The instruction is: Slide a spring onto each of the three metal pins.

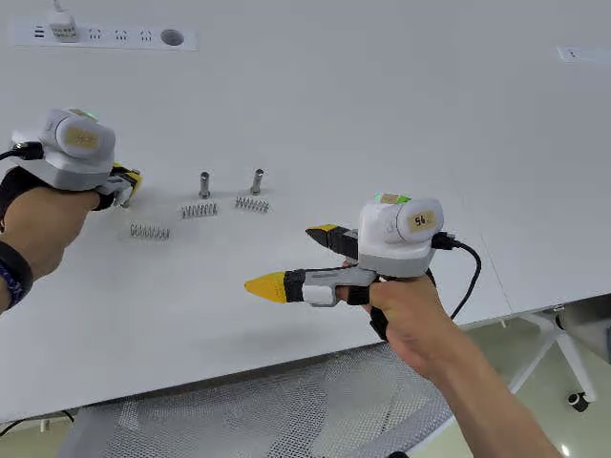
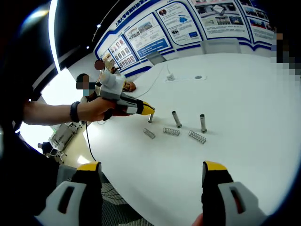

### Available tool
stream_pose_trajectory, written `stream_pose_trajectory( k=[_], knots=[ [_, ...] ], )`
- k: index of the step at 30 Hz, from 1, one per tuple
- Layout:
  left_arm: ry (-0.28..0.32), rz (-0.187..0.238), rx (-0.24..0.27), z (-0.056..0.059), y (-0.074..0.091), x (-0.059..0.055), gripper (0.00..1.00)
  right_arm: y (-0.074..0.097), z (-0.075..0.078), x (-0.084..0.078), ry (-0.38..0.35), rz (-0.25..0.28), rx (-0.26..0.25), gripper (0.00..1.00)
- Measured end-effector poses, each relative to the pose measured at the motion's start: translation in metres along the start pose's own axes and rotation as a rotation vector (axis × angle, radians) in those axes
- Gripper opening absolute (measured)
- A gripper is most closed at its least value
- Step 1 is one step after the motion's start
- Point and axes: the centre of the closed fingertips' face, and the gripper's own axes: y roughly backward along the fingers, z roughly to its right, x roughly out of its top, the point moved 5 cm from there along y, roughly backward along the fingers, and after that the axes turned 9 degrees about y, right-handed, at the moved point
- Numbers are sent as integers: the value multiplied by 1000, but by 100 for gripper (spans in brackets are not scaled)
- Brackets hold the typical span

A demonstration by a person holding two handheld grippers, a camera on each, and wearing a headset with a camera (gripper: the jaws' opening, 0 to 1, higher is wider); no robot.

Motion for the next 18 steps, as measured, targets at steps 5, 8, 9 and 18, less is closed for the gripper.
stream_pose_trajectory(
  k=[5, 8, 9, 18],
  knots=[
    [14, 16, 8, -4, 8, -1, 7, -1, -2, -1, 0, -2, 3, 89],
    [14, 22, 10, -3, 14, -3, 7, -2, -3, -1, 2, -3, 6, 89],
    [15, 24, 10, -6, 14, -2, 7, -2, -3, -1, 2, -3, 7, 89],
    [33, 37, 12, -3, 21, -6, 7, -1, -3, 2, 7, 0, 7, 89]
  ],
)
